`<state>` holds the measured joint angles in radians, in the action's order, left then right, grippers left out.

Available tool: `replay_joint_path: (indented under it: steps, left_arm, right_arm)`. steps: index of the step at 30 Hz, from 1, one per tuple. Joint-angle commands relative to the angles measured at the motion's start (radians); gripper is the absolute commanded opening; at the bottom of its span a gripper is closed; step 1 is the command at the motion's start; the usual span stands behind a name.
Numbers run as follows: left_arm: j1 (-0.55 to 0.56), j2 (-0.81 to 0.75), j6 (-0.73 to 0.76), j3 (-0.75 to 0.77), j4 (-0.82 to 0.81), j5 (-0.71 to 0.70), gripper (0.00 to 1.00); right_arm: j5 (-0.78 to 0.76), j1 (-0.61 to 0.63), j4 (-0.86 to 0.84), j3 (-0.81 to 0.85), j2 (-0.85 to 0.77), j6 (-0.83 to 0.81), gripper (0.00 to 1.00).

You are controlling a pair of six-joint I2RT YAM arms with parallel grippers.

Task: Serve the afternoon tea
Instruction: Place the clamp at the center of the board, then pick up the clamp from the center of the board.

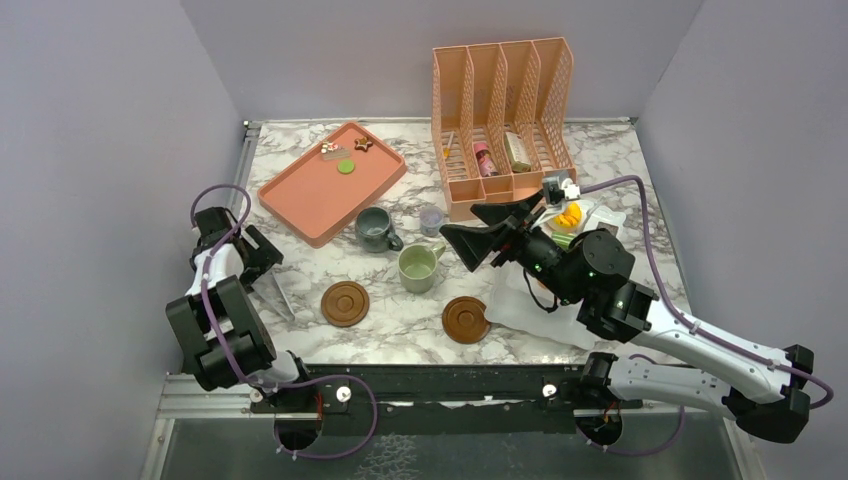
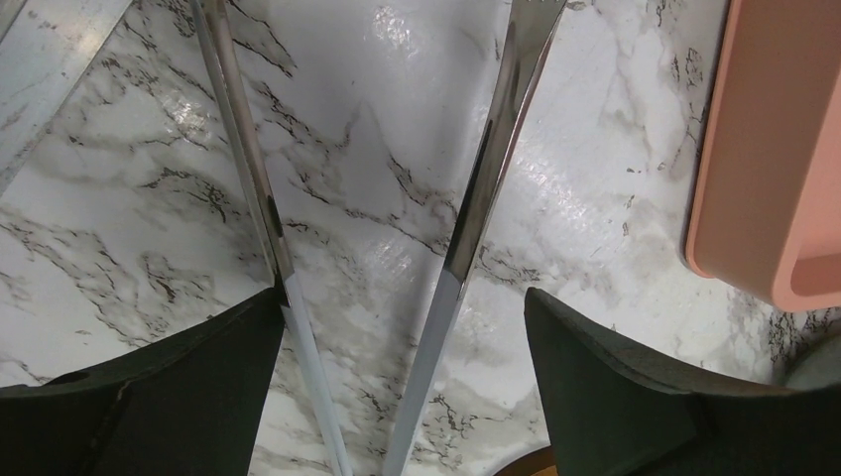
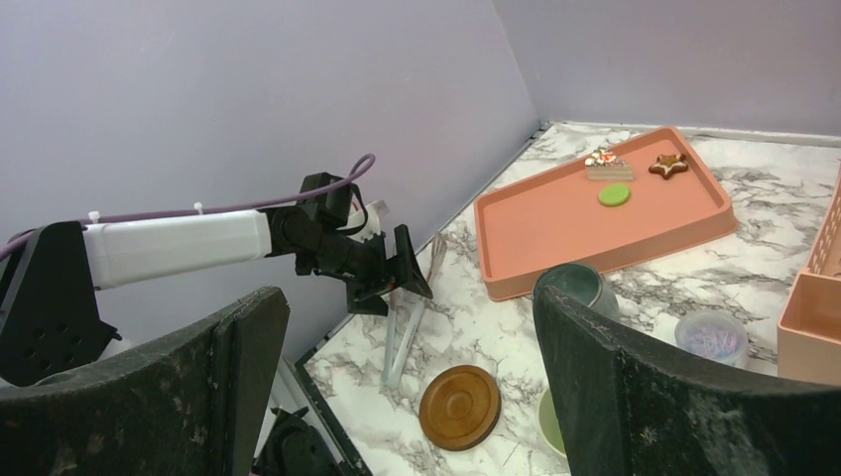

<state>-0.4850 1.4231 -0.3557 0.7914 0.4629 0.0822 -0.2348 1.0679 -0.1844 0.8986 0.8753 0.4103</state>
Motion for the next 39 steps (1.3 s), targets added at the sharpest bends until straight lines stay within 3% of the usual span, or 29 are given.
replay_joint_path:
  steps: [1, 9, 16, 28, 39]
  left_arm:
    - [-0.001, 0.018, -0.004, -0.017, -0.046, 0.042, 0.88]
    - [-0.003, 0.074, -0.015, -0.012, -0.056, 0.036, 0.83]
    - [0.020, 0.074, -0.021, -0.003, -0.032, -0.031, 0.71]
    - [0.082, 0.020, -0.089, 0.011, 0.039, -0.211, 0.67]
    - [0.135, 0.035, -0.115, 0.007, 0.031, -0.255, 0.69]
  right_arm:
    - [-0.018, 0.007, -0.005, 0.026, -0.011, 0.008, 0.99]
    - [-0.033, 0.007, -0.009, -0.001, -0.056, 0.010, 0.99]
    - [-0.047, 0.007, -0.020, -0.053, -0.086, 0.020, 0.99]
    - [-0.005, 0.007, -0.051, -0.091, -0.124, 0.021, 0.99]
    - [0.020, 0.007, -0.059, -0.097, -0.121, 0.033, 0.99]
